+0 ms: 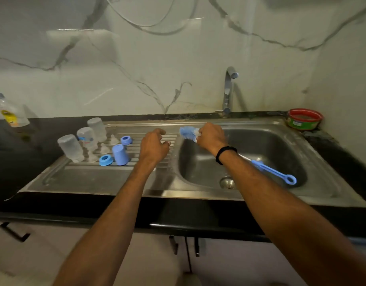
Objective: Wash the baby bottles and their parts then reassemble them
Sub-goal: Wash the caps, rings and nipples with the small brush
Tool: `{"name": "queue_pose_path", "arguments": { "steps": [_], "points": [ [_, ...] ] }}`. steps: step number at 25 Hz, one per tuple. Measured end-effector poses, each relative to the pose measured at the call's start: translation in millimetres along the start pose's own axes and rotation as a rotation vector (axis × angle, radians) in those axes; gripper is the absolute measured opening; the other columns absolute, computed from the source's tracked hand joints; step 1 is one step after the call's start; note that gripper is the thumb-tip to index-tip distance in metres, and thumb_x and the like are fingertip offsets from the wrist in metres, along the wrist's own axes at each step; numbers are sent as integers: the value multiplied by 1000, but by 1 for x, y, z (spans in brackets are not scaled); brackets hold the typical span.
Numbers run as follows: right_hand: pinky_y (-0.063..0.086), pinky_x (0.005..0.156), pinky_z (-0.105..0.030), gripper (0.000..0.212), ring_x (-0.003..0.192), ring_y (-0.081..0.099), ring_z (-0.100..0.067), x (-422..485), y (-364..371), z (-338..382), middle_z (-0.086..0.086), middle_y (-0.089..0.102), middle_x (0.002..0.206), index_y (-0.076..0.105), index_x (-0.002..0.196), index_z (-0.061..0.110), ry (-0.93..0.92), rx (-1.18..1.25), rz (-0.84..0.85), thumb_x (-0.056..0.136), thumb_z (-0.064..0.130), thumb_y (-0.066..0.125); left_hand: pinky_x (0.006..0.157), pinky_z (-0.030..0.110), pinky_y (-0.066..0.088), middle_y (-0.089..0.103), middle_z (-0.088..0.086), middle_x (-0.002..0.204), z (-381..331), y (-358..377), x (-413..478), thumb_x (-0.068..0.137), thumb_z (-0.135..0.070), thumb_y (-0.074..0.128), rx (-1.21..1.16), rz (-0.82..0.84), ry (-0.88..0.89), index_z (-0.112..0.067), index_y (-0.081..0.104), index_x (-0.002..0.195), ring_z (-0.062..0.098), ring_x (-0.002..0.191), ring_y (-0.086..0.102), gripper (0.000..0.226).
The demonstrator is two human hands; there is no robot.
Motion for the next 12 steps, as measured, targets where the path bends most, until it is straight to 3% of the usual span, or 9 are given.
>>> {"name": "queue_pose_path", "arguments": {
  "steps": [4,8,12],
  "points": [
    [42,64,-31,36,86,63,-28,-11,-45,-89,-9,66,98,64,100,10,179,-83,-29,88,44,69,95,34,49,68,11,121,-59,70,-3,88,-22,75,24,168,81,-12,62,129,27,112,63,44],
    [49,80,-37,35,108,61,-33,-23,-80,-168,-14,63,122,60,118,4,404,-158,0,94,30,62,99,38,50,65,12,127,-114,156,-2,85,-28,76,186,414,196,-11,62,129,29,116,61,49],
    [49,87,-38,36,112,60,-34,-24,-85,-212,-17,62,126,61,121,3,518,-153,-12,94,27,63,101,39,48,55,14,140,-153,244,-2,86,-39,75,333,685,249,-9,50,141,31,125,56,67]
  ]
}}
Point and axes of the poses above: each hand's wrist, its own x-axis towards the middle knuckle, its own y-axis out of the palm, z = x × y, the point moved 3 cm from there along x, towards the middle knuckle
